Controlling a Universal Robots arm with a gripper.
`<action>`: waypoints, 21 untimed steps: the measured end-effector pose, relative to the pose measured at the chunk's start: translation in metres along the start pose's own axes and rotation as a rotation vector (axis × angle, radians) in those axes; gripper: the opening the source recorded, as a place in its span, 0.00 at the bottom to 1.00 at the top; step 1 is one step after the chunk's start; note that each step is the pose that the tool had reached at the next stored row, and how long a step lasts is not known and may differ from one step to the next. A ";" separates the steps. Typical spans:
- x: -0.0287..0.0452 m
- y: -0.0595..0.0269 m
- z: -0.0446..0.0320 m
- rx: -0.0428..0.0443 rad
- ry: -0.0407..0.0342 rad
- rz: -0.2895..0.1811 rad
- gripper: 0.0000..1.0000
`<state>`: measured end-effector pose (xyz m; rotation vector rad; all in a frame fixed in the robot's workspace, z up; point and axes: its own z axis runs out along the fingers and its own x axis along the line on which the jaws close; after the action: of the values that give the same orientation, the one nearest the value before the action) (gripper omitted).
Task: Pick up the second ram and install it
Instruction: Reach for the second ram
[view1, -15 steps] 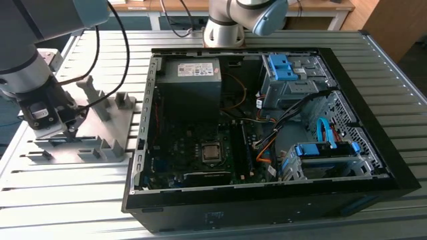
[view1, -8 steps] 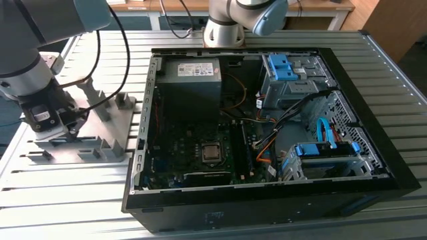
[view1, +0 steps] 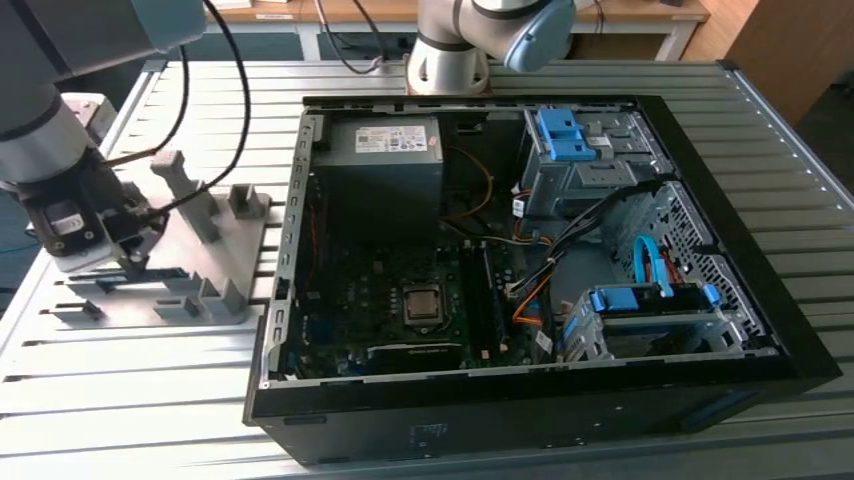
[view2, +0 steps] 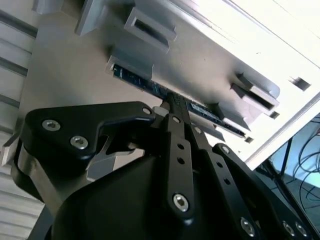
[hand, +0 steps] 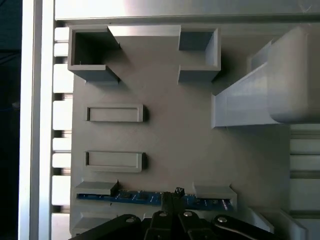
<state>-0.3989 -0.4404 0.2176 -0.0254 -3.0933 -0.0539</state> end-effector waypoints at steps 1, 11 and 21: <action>0.0002 0.0001 -0.0036 0.0001 0.0001 0.000 0.10; 0.0077 -0.0009 -0.0037 0.0000 0.0003 0.000 0.10; 0.0095 -0.0054 0.0006 -0.0008 0.0004 0.000 0.10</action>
<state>-0.4085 -0.4456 0.2172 -0.0253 -3.0929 -0.0552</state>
